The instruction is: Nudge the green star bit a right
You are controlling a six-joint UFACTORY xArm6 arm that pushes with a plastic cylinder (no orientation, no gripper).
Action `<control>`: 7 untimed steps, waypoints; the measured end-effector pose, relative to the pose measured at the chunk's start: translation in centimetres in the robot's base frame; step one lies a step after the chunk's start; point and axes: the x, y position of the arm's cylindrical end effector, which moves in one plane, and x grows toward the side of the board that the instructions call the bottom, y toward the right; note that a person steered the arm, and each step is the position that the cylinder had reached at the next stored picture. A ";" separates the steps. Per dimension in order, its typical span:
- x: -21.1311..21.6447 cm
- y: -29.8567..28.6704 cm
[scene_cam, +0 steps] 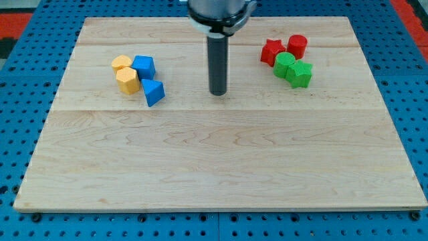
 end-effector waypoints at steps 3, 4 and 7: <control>0.1 6.7; 0.1 8.5; -1.5 13.5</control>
